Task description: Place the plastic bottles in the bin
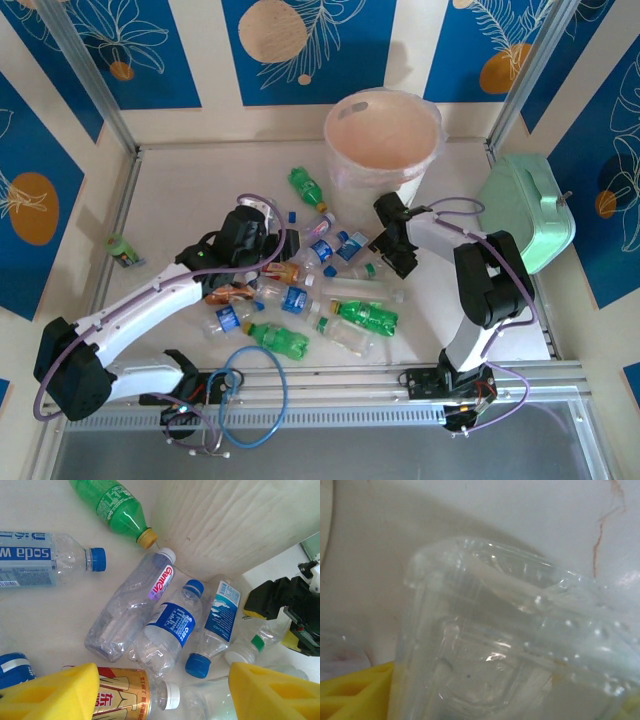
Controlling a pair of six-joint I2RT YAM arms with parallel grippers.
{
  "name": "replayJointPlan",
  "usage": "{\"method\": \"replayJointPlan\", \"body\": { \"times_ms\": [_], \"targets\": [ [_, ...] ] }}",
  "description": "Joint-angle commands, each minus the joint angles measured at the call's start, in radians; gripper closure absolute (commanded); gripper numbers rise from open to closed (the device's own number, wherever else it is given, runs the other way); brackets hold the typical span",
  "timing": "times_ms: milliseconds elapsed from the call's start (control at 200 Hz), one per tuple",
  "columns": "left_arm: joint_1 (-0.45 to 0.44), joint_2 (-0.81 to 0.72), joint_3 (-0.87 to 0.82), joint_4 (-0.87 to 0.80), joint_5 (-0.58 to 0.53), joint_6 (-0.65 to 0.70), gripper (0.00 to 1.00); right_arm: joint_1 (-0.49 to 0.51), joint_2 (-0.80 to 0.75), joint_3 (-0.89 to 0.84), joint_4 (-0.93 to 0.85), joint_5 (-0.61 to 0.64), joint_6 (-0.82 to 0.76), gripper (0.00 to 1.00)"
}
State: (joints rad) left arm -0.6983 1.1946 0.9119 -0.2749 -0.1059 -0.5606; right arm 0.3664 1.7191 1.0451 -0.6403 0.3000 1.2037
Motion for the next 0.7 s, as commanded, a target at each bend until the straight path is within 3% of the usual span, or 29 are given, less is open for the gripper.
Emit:
{"method": "replayJointPlan", "body": {
  "times_ms": [0,695],
  "targets": [
    [-0.002,0.008,0.023,-0.022,-0.023,-0.007,0.31,-0.004,-0.004,-0.013,0.004,-0.014,0.020,0.32],
    [-0.003,-0.005,0.032,-0.039,-0.058,-0.011,0.31,-0.006,-0.230,-0.035,-0.081,0.053,0.000,0.48]
  ]
}}
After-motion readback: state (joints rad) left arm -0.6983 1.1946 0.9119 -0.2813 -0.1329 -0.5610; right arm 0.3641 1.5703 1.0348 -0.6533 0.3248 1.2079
